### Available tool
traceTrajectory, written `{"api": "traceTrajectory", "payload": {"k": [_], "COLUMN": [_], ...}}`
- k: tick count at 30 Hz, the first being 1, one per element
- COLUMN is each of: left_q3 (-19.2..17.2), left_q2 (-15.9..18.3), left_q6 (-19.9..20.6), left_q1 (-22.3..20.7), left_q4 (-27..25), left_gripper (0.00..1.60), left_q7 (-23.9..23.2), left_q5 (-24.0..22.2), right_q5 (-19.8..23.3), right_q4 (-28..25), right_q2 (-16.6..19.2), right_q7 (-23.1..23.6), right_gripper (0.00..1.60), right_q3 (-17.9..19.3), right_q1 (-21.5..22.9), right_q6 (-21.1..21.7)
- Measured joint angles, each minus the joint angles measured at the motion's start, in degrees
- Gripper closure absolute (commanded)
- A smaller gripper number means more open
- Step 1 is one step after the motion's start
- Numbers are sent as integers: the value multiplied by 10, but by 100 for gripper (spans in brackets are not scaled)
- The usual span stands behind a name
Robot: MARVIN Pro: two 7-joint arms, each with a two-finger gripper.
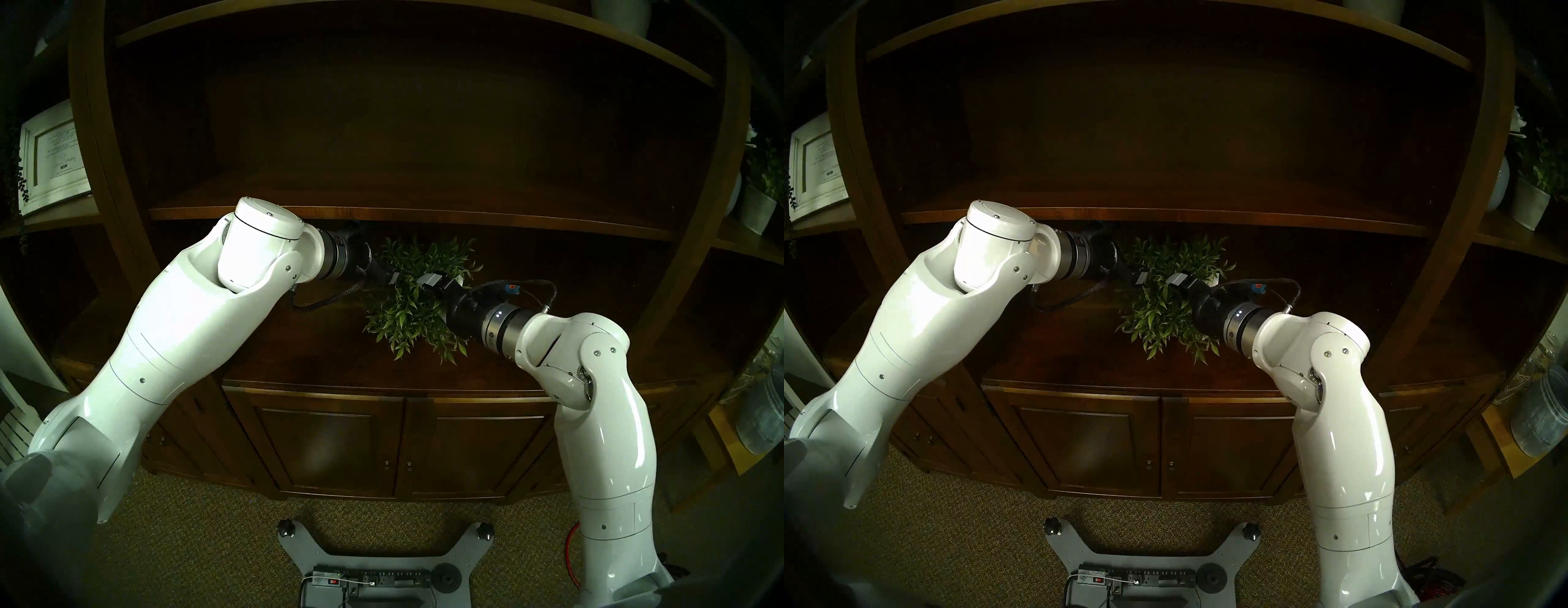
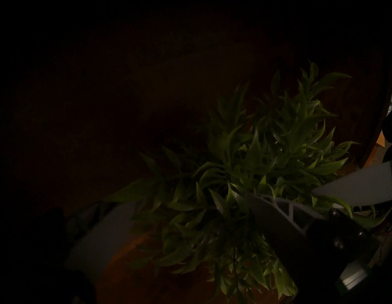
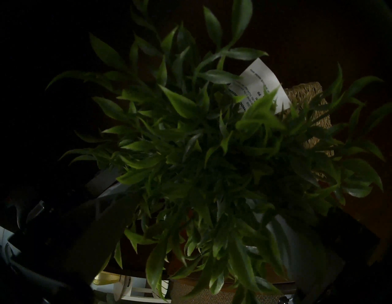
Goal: Place the fake decorative plant upright
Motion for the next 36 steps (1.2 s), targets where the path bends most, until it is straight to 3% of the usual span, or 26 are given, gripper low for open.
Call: {"api": "traceTrajectory", "payload": {"k": [36], "left_q3": [-23], "left_q2": [-54], "left_q6": [2], "left_q1": [9], "left_q4": [25], "left_gripper": [0], "left_q7": [8], "left_q5": [23], "right_q5": [-36], "right_q4": [-16], "right_q2": [10], "right_q7": [13], "right_gripper": [0], "right_q3": [11], "right_q1": [15], "right_q6": [-9]}}
